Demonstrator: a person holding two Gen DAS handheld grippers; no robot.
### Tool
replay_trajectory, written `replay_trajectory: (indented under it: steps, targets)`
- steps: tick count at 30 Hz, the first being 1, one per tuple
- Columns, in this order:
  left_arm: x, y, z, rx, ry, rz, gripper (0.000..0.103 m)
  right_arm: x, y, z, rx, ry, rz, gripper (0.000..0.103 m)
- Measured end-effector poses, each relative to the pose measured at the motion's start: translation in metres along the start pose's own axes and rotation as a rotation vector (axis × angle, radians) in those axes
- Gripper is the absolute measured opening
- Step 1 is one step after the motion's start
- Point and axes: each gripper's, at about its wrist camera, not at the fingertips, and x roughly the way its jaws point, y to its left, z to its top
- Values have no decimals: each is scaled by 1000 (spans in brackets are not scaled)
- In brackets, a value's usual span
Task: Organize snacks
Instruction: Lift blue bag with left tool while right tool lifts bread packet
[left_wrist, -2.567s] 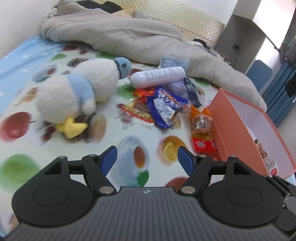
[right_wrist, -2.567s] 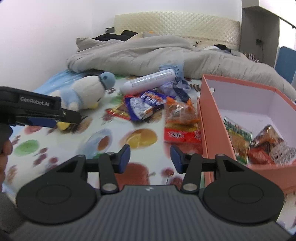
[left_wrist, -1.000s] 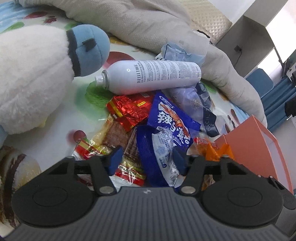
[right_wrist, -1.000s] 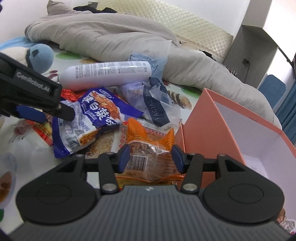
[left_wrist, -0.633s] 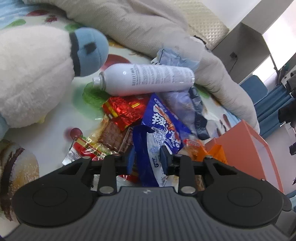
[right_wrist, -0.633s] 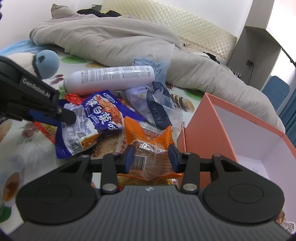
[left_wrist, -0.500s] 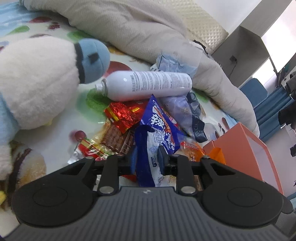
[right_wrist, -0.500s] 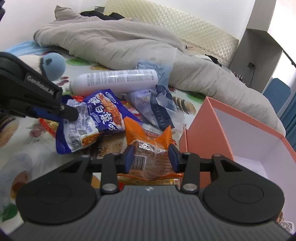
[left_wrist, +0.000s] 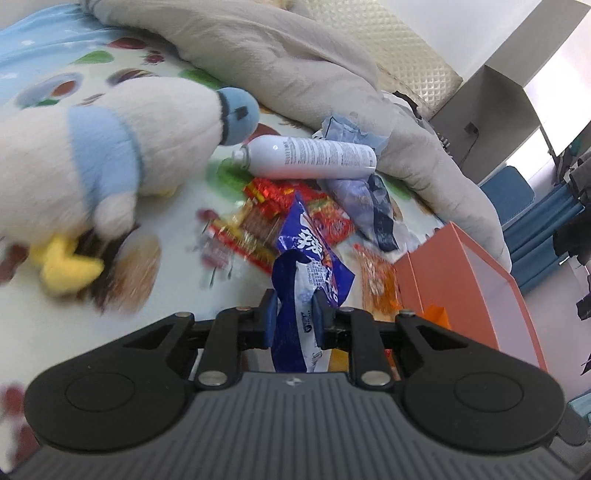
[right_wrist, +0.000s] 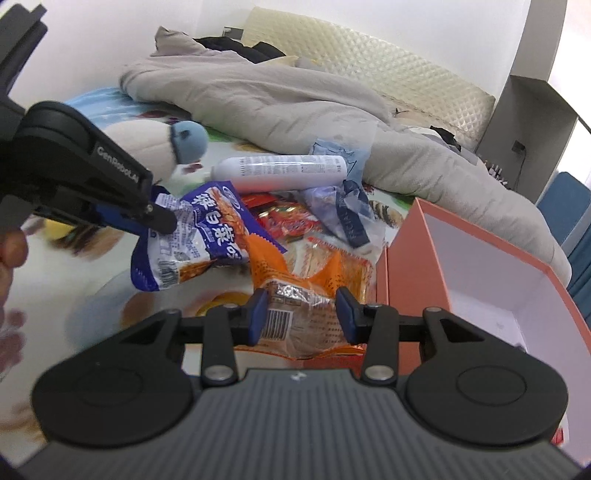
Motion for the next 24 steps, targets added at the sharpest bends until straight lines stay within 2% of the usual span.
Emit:
replay_trajectory:
  steps: [5, 10, 13, 19, 22, 24]
  targets:
    - [-40, -1, -28, -17, -21, 16, 23, -37, 0, -20, 5, -4, 14, 43]
    - [-74, 7, -62, -80, -14, 40, 23, -66, 1, -43, -4, 5, 16, 43]
    - [-86, 14, -80, -151, -1, 41, 23, -77, 2, -58, -18, 23, 10, 43]
    - [-101, 25, -104, -192, 19, 76, 24, -86, 7, -83, -53, 43, 8, 43]
    - [-101, 27, -112, -194, 37, 81, 27, -82, 7, -92, -34, 60, 10, 44]
    - [-100, 26, -117, -185, 52, 85, 36, -80, 7, -94, -19, 65, 21, 45]
